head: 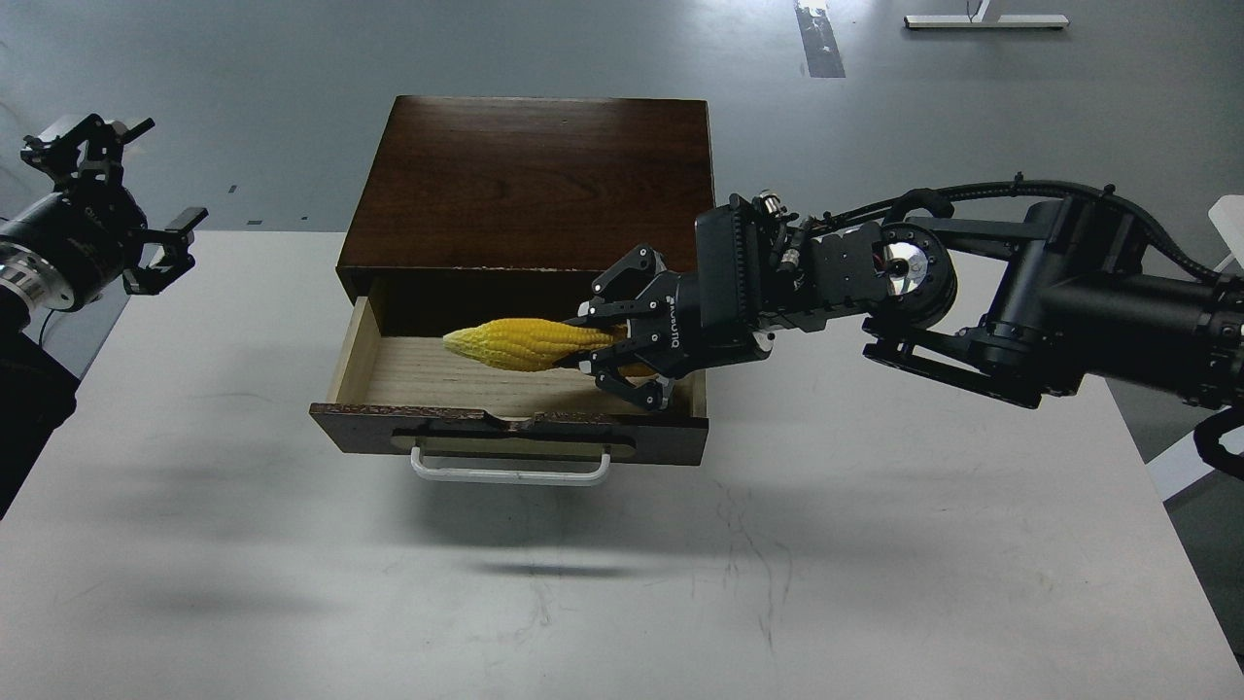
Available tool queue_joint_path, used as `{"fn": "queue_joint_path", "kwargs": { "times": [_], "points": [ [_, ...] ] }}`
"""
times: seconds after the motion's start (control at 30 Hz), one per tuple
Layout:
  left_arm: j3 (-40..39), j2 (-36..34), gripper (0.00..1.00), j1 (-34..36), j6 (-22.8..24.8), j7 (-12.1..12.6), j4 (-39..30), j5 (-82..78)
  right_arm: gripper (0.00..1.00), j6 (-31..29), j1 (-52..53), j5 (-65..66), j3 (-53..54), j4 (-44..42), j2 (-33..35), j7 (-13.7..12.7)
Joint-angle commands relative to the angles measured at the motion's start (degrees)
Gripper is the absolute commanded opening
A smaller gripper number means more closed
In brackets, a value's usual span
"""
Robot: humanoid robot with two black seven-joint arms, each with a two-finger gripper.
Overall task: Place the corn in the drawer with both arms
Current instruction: 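Lift the corn and carry it over the open drawer, then lower the corn into the drawer and open the right gripper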
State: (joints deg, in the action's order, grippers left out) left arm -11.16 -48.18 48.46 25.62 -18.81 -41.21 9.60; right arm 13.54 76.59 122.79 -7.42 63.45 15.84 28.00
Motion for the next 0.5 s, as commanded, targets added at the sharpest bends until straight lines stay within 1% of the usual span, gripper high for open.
{"fn": "queue_joint_path", "kwargs": {
  "times": [0.0,0.03,0.07,0.1,0.2,0.47],
  "points": [
    [0.00,-0.16,0.98,-0.12,0.04,0.00,-0.01,-0.02,0.31,0.26,-0.13,-0.09,0.13,0.00,-0.02,0.00],
    [0.00,-0.16,0.98,-0.12,0.04,0.00,-0.01,-0.02,0.35,0.26,-0.13,-0.18,0.22,0.00,-0.02,0.00],
    [0.00,-0.34,0.98,-0.12,0.04,0.00,-0.01,-0.02,0.45,0.34,-0.13,-0.18,0.22,0.00,-0.02,0.00],
    [0.00,-0.34,0.98,-0.12,0.04,0.00,-0.01,-0.02,0.62,0.61,-0.13,-0.27,0.30,0.09,0.07,0.00],
    [0.00,-0.43,0.98,-0.12,0.30,0.00,-0.01,-0.02,0.98,1.31,-0.39,-0.62,0.39,0.09,0.07,0.00],
    [0.00,-0.69,0.98,-0.12,0.30,0.00,-0.01,-0.02,0.99,1.49,-1.18,-2.63,1.27,0.26,0.24,0.00]
  ]
}}
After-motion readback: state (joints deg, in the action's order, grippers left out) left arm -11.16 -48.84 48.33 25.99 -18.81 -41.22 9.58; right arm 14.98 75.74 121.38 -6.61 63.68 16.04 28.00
